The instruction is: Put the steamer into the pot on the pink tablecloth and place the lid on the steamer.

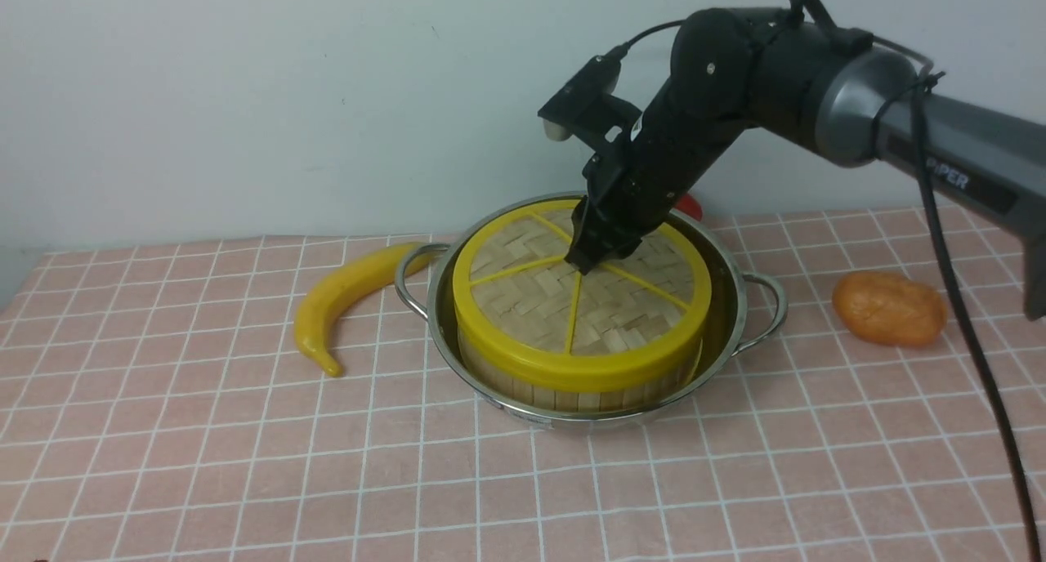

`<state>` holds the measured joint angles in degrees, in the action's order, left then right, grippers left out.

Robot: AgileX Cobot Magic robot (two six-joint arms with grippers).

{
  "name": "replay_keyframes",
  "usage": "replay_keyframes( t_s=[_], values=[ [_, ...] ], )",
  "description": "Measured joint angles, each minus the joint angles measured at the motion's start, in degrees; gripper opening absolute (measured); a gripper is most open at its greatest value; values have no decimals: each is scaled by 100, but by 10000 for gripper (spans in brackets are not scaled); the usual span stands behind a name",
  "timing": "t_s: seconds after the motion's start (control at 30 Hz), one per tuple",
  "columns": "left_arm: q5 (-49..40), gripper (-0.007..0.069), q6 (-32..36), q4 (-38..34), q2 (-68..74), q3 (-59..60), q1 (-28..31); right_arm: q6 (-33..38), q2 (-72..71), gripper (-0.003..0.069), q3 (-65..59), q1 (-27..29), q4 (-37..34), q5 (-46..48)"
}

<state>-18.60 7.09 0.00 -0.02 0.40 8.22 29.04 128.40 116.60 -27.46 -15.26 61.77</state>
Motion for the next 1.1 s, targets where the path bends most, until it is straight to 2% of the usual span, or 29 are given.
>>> replay_keyframes(
  t_s=[0.53, 0.6, 0.63, 0.73, 0.83, 0.97, 1.1],
  values=[
    [0, 243, 0, 0, 0, 0, 0, 0, 28, 148, 1, 4, -12, -19],
    [0, 243, 0, 0, 0, 0, 0, -20, 8, 174, 1, 4, -12, -19],
    [0, 243, 0, 0, 0, 0, 0, -62, -43, 232, 1, 4, -12, -24],
    [0, 243, 0, 0, 0, 0, 0, -122, -246, 330, -4, 4, -12, -14],
    [0, 243, 0, 0, 0, 0, 0, -205, -511, 386, -4, 4, -6, -14],
    [0, 243, 0, 0, 0, 0, 0, -385, -988, 419, -4, 4, -6, -9],
    [0, 243, 0, 0, 0, 0, 0, -653, -1379, 413, -4, 4, -6, 45]
  ],
)
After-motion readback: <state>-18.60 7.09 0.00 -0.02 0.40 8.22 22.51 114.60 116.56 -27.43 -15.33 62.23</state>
